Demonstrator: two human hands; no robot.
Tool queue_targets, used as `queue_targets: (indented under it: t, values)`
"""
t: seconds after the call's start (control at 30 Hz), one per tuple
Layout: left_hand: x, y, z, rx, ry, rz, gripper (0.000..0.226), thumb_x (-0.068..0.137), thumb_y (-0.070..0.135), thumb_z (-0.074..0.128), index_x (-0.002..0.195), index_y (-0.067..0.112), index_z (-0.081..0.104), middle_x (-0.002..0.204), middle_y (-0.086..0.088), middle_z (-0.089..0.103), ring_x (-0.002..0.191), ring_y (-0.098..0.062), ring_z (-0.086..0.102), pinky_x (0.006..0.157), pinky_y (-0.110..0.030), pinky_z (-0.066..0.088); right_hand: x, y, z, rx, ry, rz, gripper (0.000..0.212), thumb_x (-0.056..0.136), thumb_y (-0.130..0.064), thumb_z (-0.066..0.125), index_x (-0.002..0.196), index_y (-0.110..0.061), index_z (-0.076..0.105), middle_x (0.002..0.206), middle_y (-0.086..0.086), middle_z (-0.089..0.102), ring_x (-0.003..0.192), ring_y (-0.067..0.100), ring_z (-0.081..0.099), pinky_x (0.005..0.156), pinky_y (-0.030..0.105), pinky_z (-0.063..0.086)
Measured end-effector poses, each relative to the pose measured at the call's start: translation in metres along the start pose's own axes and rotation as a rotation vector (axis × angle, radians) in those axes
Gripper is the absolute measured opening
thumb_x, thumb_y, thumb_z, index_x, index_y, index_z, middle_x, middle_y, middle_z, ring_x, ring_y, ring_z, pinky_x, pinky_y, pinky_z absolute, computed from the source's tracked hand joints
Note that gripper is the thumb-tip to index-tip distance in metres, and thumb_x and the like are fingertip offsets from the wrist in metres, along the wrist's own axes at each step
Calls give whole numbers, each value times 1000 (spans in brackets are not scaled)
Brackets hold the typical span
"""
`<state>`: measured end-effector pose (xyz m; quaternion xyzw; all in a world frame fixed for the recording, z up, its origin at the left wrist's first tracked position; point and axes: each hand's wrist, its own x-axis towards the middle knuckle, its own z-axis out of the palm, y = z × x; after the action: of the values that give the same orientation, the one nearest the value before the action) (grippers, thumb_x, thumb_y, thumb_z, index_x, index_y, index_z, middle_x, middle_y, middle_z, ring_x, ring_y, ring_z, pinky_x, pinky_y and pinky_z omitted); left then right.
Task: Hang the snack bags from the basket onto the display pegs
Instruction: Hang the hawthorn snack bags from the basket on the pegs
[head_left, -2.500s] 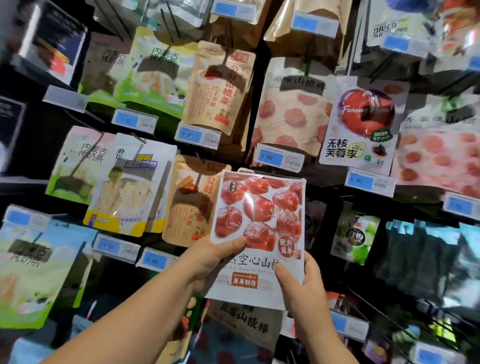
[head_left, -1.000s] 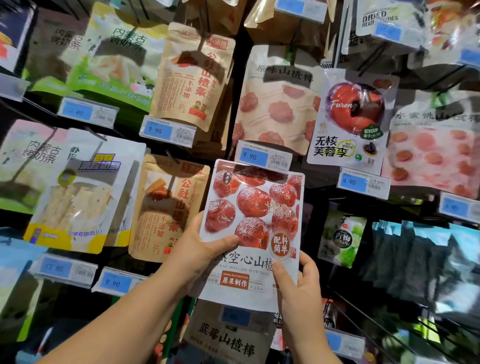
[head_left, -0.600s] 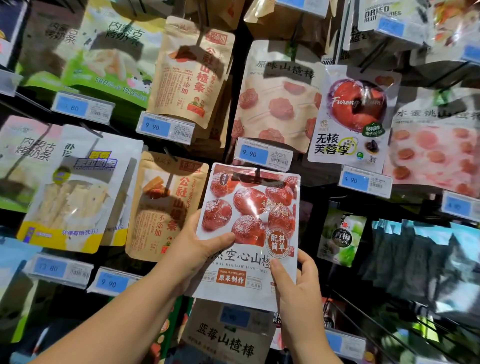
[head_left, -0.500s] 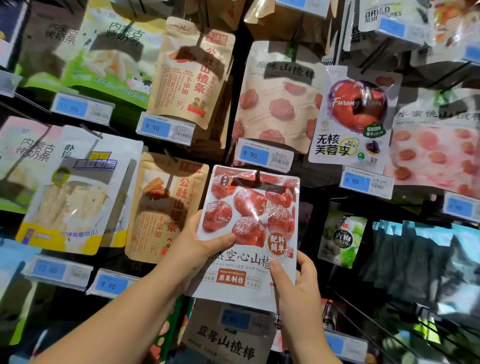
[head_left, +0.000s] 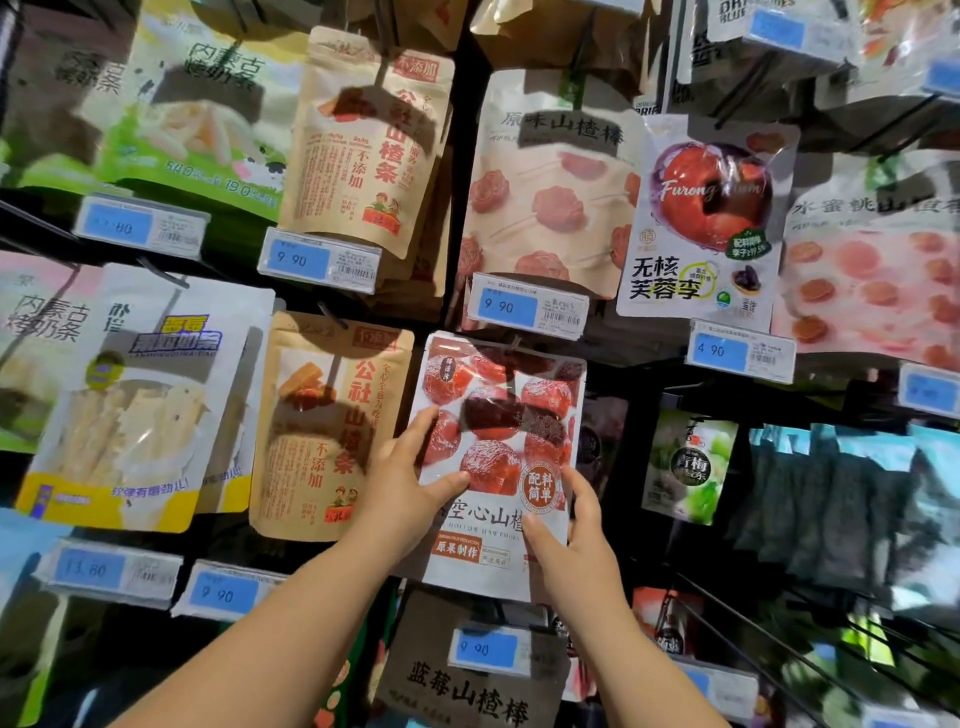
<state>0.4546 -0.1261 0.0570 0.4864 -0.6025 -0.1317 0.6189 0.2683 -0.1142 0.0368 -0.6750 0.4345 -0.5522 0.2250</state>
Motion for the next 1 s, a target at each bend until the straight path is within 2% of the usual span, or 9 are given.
queue_targets:
  t: [0.17,0.27,0.4,0.5,0.57,0.63,0.77,0.9,1.0]
  values:
    - [10,-9,8,130,2,-54,85,88,34,69,151,47,15,142,1,39,128,-21,43,103,-43,45,16,6,7,-96,-63,49,67,100,-32,54,153,-39,14,127,-12,47,108,11,51,87,26,41]
    - [11,-10,11,187,16,-48,84,89,39,66,152,47,10,144,-1,37,126,-21,44,101,-42,46,21,6,6,-128,-80,67,70,101,-35,52,155,-37,9,127,-15,42,120,15,50,90,24,39]
    - [-3,-8,13,230,99,4,75,91,39,63,152,40,20,146,-2,24,128,-23,37,102,-39,40,19,9,3,-142,-63,54,71,99,-38,55,153,-44,10,139,-11,52,117,13,57,91,27,49]
    - [-17,-6,15,307,158,13,66,89,40,65,148,30,35,151,-1,16,140,-26,15,114,-49,25,10,9,-1,-144,-77,33,71,99,-33,56,152,-46,11,132,-15,57,110,8,59,86,21,49]
    - [-25,-2,20,366,166,47,64,88,44,65,145,27,41,150,-3,21,138,-26,15,114,-50,23,5,9,-7,-140,-70,25,71,99,-32,56,152,-47,12,126,-15,63,107,5,62,90,26,53]
    - [-33,3,25,391,153,66,64,87,47,64,144,28,42,147,-4,28,137,-25,18,113,-48,20,1,9,-15,-124,-58,30,70,98,-31,56,151,-49,12,106,-14,70,96,3,66,84,26,55]
    - [-45,21,42,397,111,93,64,86,47,65,142,29,43,146,-4,33,137,-27,21,112,-49,20,-10,6,-34,-134,-11,40,70,98,-34,57,151,-50,13,75,-12,62,78,6,63,78,26,53]
    - [-61,44,72,358,6,190,60,89,45,62,143,30,41,145,-2,34,136,-26,22,113,-46,21,-30,8,-65,-212,24,34,65,98,-39,55,149,-54,16,80,-9,58,73,8,57,68,22,47]
    - [-78,58,104,271,-111,277,55,91,43,59,142,29,43,140,1,39,136,-23,23,112,-40,21,-50,15,-101,-262,69,55,60,97,-41,55,143,-59,22,83,-8,60,75,7,58,72,27,48]
